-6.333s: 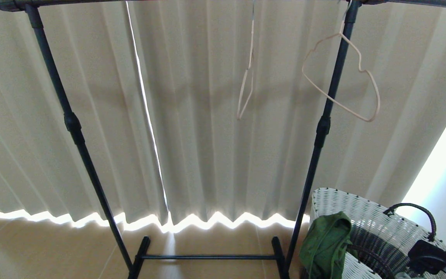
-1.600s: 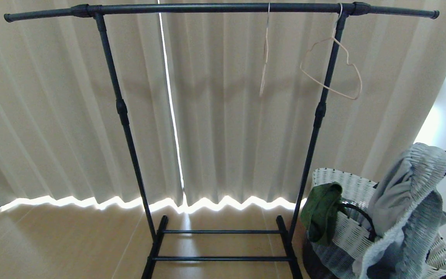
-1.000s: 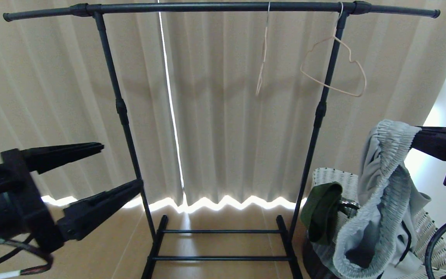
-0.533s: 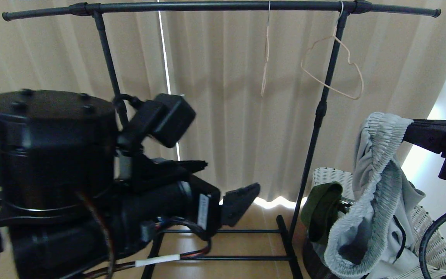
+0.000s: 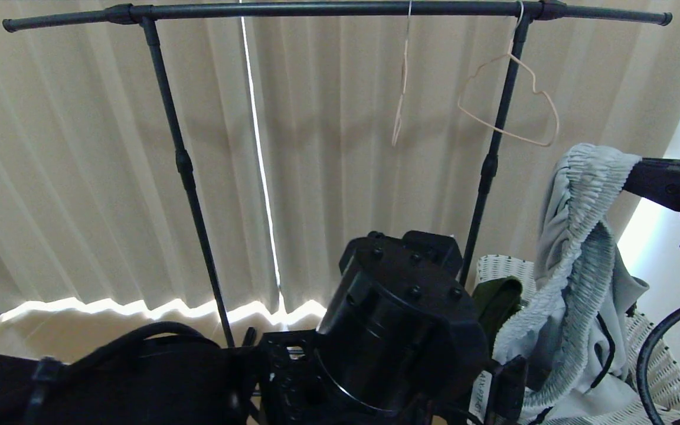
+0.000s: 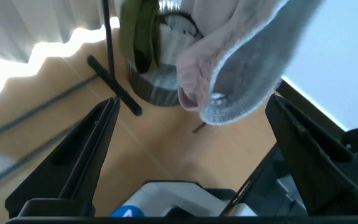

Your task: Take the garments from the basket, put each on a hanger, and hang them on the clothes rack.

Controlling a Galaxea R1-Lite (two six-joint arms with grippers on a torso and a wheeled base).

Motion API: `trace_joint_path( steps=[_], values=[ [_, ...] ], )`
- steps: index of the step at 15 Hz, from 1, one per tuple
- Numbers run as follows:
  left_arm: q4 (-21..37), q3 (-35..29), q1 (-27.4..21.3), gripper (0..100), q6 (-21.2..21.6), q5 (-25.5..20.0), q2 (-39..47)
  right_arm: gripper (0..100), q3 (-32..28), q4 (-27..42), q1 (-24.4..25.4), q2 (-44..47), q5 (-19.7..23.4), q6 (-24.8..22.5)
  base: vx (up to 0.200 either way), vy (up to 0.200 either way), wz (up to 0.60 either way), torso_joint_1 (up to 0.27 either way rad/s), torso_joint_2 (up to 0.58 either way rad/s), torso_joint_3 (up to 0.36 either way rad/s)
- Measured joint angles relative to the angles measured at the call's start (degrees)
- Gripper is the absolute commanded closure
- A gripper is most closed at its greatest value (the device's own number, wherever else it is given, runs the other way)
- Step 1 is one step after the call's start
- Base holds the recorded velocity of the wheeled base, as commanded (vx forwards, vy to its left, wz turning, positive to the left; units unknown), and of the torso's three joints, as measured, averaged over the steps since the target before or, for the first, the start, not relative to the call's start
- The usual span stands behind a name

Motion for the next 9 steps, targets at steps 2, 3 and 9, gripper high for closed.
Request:
trace_joint_path(
  steps=[2, 3, 9],
  values=[
    [0.02, -2.73, -0.33, 0, -1.65, 2.52, 3.58, 100, -0.09, -0.82, 0.04, -0.23, 0.16, 0.74, 0.0, 0.0, 0.0, 0.0, 0.0, 0.0],
    [0.06, -4.0, -0.3, 0, -2.28, 3.89, 5.38, 100, -0.22, -0.93, 0.02, -0.48, 0.18, 0.98, 0.0, 0.0, 0.0, 0.0, 0.0, 0.0],
    [0.16, -6.46, 0.15, 100, -4.84, 4.96, 11.5, 100, -0.38, -0.57, 0.02, -2.86, 0.2, 1.21, 0.0, 0.0, 0.0, 0.0, 0.0, 0.0]
  ],
)
